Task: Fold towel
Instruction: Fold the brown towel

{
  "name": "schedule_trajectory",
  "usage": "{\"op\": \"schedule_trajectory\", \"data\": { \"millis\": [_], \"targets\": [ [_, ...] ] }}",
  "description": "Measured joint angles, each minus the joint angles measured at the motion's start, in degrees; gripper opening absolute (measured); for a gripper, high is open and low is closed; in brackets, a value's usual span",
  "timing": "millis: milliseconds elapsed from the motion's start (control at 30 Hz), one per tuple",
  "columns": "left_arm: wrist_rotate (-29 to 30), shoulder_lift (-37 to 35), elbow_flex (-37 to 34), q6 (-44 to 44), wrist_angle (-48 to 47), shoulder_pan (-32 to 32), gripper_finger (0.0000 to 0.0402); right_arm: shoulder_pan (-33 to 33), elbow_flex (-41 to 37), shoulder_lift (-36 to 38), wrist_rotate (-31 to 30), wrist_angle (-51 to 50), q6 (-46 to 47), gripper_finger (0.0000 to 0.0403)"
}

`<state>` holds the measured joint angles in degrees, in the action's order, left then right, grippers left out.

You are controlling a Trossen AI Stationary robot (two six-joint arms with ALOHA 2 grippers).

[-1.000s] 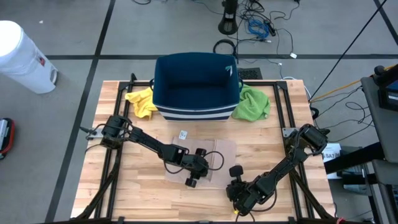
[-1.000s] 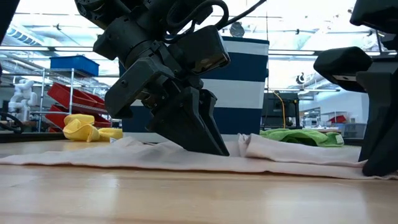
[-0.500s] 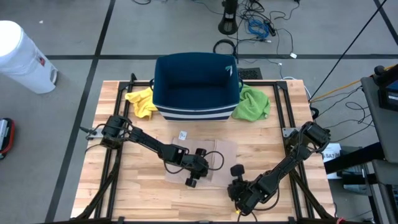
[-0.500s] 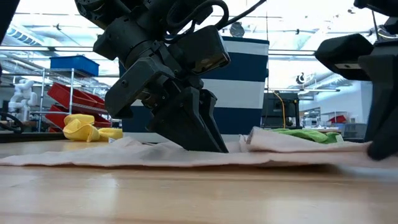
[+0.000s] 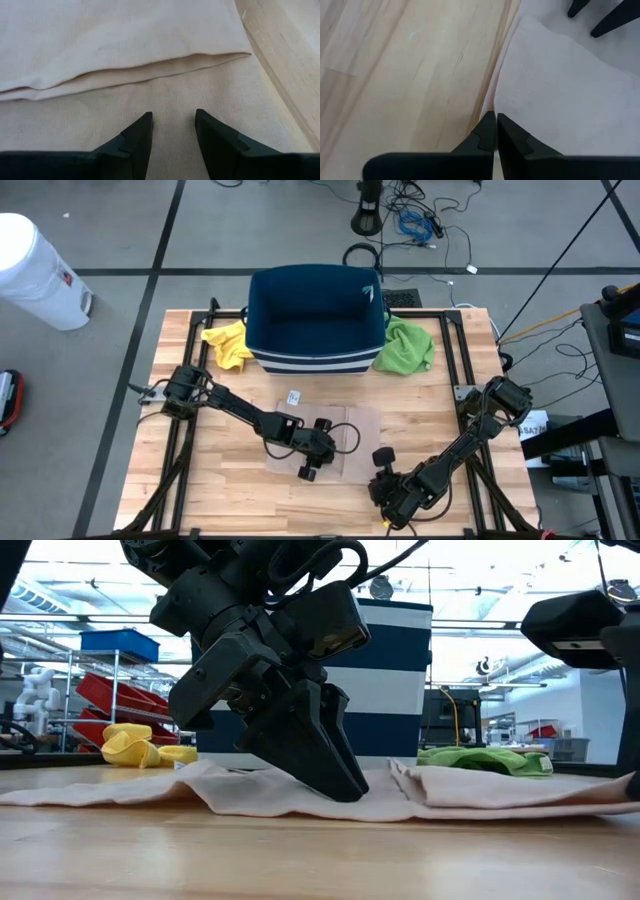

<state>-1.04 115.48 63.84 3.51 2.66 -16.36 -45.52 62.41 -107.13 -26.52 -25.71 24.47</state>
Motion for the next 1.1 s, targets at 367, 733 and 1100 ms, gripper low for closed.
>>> {"op": "schedule_trajectory", "data": {
  "millis": [367,733,1100],
  "targets": [
    [0.0,0.0,0.0,-0.2,0.0,0.0,0.0158,0.0,0.0,0.0,1.4,-0.4,-0.1,0.0024],
    [0.0,0.0,0.0,-0.3,0.0,0.0,0.0158,-1.1,0.0,0.0,2.5,0.2,0.4,0.0103],
    [0.0,-2.5,-0.2,0.5,0.0,-0.1,0.0158,-1.6,0.0,4.1,1.2,-2.4,3.8,0.0159]
  ]
}}
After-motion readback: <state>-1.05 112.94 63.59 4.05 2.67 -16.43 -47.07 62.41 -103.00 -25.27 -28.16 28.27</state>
